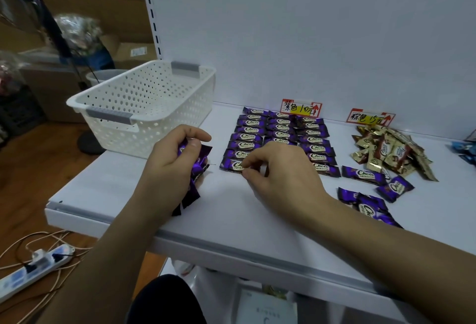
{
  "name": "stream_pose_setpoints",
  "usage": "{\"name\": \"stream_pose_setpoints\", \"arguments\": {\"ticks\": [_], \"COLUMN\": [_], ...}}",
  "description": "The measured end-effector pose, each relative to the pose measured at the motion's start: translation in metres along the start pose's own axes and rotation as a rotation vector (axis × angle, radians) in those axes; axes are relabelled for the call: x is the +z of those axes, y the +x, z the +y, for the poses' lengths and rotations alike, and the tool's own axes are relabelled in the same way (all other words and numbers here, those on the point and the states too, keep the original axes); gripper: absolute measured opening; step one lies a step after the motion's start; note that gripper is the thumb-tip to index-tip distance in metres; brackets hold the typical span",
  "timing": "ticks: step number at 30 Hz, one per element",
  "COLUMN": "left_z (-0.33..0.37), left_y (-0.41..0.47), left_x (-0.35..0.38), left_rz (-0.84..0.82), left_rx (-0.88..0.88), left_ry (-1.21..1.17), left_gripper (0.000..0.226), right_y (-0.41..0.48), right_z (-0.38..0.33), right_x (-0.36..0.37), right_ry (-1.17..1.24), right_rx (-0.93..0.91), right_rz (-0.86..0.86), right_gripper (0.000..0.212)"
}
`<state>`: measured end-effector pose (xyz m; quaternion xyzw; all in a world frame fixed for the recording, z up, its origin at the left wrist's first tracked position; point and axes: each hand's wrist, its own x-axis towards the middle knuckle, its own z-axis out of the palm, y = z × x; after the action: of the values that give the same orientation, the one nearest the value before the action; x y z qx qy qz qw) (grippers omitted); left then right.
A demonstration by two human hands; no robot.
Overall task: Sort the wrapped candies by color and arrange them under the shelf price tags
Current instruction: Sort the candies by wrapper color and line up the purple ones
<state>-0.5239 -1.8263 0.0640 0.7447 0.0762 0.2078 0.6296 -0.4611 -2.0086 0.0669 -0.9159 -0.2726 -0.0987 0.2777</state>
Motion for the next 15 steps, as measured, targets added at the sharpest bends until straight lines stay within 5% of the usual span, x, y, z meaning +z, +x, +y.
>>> {"name": "stream_pose_setpoints", "arguments": {"ticks": [7,12,15], "left_z": [0.0,0.007,0.008], "left_y": [0.001,0.0,-0.003], "left_x": [-0.002,0.011,0.028], "left_rz": [0.044,0.159,0.217], "left_rx": [0.023,0.148,0.279], "left_ry": [0.041,0.06,0.151], "left_gripper": [0.024,0.012,0.012], "right_y": [0.001,-0.001,0.0], "right_z": [0.003,-0.025,-0.029], "right_x": [0.005,-0.017,-0.023], "right_ry": [0.022,0.75,0.868], "right_rx": [-0.015,0.097,0.15], "right_rz": [0.038,-0.153,-0.185], "right_gripper": [0.012,0.015,0.021]}}
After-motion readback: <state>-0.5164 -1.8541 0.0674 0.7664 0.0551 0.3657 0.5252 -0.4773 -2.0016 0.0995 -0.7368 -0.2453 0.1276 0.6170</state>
